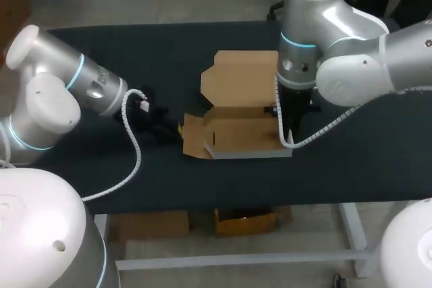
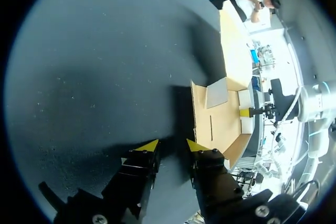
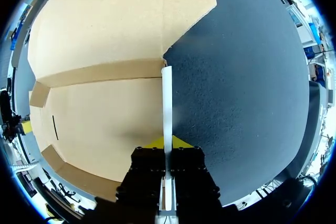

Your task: Assemble the packaging by folding the flat box into shape, placing the metal phone stand inside, and closing the box properly

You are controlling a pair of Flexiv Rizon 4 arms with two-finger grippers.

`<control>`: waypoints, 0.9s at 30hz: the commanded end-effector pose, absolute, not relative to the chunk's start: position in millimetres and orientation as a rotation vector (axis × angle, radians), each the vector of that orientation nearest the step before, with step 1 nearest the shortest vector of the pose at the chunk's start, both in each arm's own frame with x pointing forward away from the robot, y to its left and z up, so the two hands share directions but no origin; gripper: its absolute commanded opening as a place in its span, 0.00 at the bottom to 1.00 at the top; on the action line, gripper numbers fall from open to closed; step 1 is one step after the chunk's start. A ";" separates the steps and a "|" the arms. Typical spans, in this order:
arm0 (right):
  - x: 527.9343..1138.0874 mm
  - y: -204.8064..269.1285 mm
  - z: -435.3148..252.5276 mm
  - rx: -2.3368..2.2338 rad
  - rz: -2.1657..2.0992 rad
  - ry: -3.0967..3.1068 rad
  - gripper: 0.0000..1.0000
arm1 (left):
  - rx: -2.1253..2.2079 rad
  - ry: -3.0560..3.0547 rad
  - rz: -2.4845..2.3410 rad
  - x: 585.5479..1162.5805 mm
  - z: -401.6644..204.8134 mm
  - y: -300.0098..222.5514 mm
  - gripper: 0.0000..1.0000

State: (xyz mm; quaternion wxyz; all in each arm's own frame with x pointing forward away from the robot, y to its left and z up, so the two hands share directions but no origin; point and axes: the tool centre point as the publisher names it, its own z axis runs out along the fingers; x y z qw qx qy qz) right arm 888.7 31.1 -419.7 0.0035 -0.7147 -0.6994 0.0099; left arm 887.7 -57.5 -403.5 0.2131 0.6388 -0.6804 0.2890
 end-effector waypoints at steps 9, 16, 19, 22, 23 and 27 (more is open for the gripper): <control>888.3 31.5 -419.2 -2.241 0.034 -2.192 0.00 | 1.705 -1.901 0.843 891.1 -397.4 -77.4 0.30; 888.3 31.5 -419.2 -2.241 0.034 -2.192 0.00 | 1.672 -1.897 0.875 890.3 -388.4 -84.8 0.31; 888.3 31.5 -419.2 -2.241 0.034 -2.192 0.00 | 1.658 -1.897 0.878 890.7 -385.5 -89.0 0.32; 888.3 31.5 -419.2 -2.241 0.034 -2.192 0.00 | 1.632 -1.909 0.863 890.6 -383.5 -96.6 0.32; 888.3 31.5 -419.2 -2.241 0.034 -2.192 0.00 | 1.625 -1.910 0.863 890.6 -382.7 -98.7 0.32; 888.3 31.5 -419.2 -2.241 0.034 -2.192 0.00 | 1.615 -1.918 0.856 891.4 -380.0 -107.0 0.34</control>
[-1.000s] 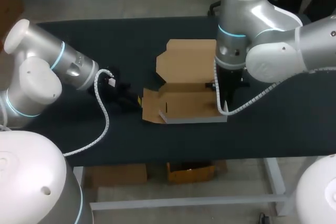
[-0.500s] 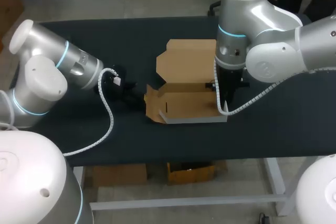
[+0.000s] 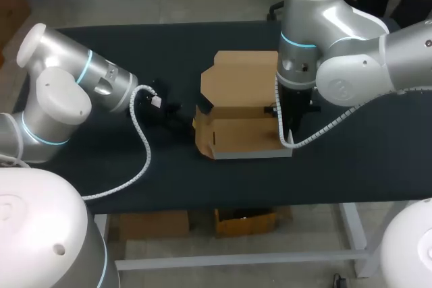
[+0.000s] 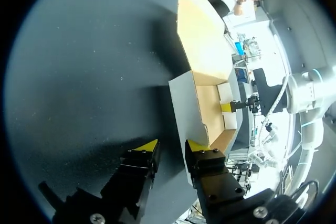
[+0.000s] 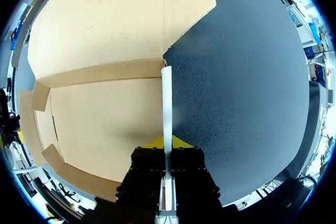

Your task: Assemble the packaging by folding the flat box into shape, placing the metal phone stand inside, and closing the box properly

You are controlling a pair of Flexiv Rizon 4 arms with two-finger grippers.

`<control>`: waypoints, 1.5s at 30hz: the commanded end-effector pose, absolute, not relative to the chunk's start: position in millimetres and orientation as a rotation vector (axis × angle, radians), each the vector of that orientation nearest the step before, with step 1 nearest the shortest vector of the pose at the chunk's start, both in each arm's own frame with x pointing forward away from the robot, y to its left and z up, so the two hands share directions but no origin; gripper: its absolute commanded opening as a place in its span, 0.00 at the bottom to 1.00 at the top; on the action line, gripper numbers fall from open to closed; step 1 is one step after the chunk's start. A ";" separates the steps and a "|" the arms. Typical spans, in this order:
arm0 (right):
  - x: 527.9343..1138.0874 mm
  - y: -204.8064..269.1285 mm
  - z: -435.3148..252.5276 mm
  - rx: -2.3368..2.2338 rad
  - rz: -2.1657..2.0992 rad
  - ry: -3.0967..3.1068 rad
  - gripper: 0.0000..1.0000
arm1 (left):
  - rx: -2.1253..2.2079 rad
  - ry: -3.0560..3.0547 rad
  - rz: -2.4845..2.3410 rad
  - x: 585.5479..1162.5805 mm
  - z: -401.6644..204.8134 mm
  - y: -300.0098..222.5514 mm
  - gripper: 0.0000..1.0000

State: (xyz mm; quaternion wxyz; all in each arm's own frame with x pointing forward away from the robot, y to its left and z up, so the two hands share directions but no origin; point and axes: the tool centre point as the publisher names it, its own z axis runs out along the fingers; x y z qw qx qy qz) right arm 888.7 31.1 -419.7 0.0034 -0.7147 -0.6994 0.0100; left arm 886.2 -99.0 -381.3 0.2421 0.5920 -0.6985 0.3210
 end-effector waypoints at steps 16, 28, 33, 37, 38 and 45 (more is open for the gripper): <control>888.3 31.5 -419.2 -2.241 0.034 -2.192 0.00 | 1.588 -1.953 0.854 891.1 -367.3 -131.2 0.38; 888.3 31.5 -419.2 -2.241 0.034 -2.192 0.00 | 1.588 -1.990 0.800 889.6 -364.8 -146.3 0.44; 888.3 31.5 -419.2 -2.241 0.034 -2.192 0.00 | 1.607 -2.019 0.760 888.6 -364.7 -152.5 0.47; 888.3 31.5 -419.2 -2.241 0.034 -2.192 0.00 | 1.630 -2.037 0.737 888.1 -365.0 -155.5 0.47; 888.3 31.5 -419.2 -2.241 0.034 -2.192 0.00 | 1.630 -2.037 0.736 888.1 -365.1 -155.7 0.47; 888.3 31.5 -419.2 -2.241 0.034 -2.192 0.00 | 1.647 -2.048 0.709 887.7 -366.5 -158.8 0.46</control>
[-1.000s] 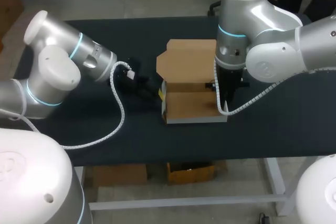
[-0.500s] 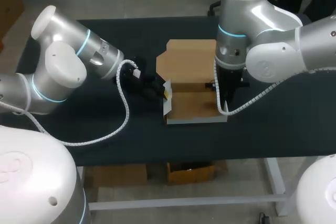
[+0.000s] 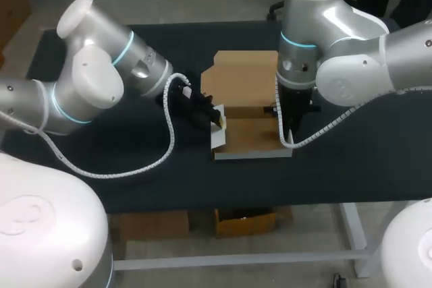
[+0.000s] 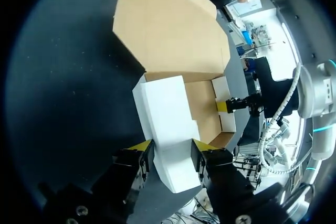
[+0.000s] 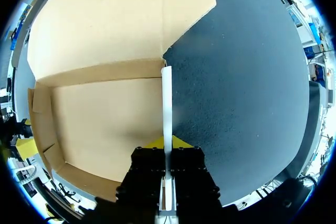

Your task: Assemble the packaging by folding the flat box into shape, placing the metal phone stand inside, and closing the box properly

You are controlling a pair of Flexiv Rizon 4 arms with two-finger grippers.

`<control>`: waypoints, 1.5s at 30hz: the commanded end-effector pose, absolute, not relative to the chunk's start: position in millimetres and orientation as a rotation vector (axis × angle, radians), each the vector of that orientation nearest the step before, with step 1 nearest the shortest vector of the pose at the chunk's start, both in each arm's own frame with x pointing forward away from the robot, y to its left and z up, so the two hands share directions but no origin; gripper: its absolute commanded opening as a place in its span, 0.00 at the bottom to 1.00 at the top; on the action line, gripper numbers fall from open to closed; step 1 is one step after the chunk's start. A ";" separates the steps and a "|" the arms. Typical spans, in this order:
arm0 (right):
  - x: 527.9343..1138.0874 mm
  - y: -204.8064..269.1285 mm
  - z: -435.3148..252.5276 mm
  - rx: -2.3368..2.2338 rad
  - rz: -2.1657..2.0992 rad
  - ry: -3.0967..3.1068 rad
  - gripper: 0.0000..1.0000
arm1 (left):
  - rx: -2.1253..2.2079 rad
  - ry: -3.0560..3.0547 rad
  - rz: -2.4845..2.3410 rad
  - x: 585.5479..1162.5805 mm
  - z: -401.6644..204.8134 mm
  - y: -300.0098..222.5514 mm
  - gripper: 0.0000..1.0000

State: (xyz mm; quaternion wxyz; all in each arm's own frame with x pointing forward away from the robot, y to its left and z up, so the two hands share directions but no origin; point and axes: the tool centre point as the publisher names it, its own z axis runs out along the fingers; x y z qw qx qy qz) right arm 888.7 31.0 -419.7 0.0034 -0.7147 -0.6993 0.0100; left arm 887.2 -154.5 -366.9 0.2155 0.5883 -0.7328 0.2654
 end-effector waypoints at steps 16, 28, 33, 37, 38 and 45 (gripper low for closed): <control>888.3 31.5 -419.2 -2.241 0.034 -2.192 0.00 | 1.780 -2.114 0.601 887.7 -372.1 -166.1 0.42; 888.3 31.5 -419.2 -2.241 0.034 -2.192 0.00 | 1.922 -2.170 0.471 890.5 -382.3 -169.3 0.37; 888.3 31.5 -419.2 -2.241 0.034 -2.192 0.00 | 1.959 -2.179 0.426 892.0 -386.5 -169.5 0.35; 888.3 31.5 -419.2 -2.241 0.034 -2.192 0.00 | 2.034 -2.194 0.378 893.2 -389.0 -169.2 0.33; 888.3 31.5 -419.2 -2.241 0.034 -2.192 0.00 | 2.044 -2.198 0.371 893.3 -389.6 -169.3 0.32; 888.3 31.5 -419.2 -2.241 0.034 -2.192 0.00 | 2.115 -2.218 0.302 893.5 -394.0 -168.3 0.30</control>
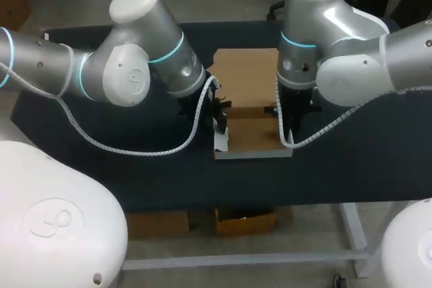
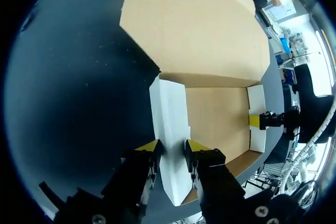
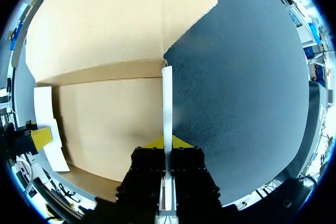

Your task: Assemble the packaging by folding the flat box into shape, placing the metal phone stand inside, and closing the box properly

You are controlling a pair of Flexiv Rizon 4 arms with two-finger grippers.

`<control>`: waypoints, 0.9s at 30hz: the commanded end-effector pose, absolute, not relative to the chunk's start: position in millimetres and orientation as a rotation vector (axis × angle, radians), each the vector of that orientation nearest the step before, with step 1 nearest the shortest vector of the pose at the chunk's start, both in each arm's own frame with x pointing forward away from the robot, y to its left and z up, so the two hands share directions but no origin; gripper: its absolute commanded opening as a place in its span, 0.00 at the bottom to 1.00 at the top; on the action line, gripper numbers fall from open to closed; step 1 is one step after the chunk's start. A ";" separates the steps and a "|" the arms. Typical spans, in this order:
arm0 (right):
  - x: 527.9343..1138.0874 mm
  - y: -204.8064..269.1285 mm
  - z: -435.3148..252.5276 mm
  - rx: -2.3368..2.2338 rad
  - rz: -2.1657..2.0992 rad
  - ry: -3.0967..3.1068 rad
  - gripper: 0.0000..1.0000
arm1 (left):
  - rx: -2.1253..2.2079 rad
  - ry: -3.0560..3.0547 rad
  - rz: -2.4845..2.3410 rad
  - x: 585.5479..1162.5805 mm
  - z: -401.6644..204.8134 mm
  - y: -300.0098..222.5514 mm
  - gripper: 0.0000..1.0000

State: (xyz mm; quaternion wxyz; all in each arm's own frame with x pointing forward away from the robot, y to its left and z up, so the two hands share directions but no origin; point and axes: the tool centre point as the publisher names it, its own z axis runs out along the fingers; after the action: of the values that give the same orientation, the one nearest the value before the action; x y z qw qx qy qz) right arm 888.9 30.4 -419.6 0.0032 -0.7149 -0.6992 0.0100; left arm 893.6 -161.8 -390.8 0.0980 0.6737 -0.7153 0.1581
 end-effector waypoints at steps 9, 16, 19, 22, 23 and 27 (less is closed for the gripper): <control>888.3 31.5 -419.2 -2.241 0.034 -2.192 0.00 | 2.198 -2.253 0.241 893.2 -399.4 -167.8 0.29; 888.3 31.5 -419.2 -2.241 0.034 -2.192 0.00 | 2.233 -2.283 0.195 892.6 -402.9 -167.6 0.27; 888.3 31.5 -419.2 -2.241 0.034 -2.192 0.00 | 2.235 -2.287 0.181 892.6 -404.0 -167.0 0.27; 888.3 31.5 -419.2 -2.241 0.034 -2.192 0.00 | 2.213 -2.283 0.157 892.9 -404.7 -165.7 0.27; 888.3 31.5 -419.2 -2.241 0.034 -2.192 0.00 | 2.207 -2.281 0.152 893.0 -404.4 -165.1 0.27; 888.3 31.5 -419.2 -2.241 0.034 -2.192 0.00 | 2.186 -2.267 0.114 893.8 -403.0 -162.7 0.27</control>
State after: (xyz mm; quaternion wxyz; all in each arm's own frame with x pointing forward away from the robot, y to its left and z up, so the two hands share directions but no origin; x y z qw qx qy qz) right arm 888.8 30.8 -419.6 0.0033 -0.7148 -0.6993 0.0100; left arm 887.5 -159.1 -404.1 0.0276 0.6903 -0.7185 0.0807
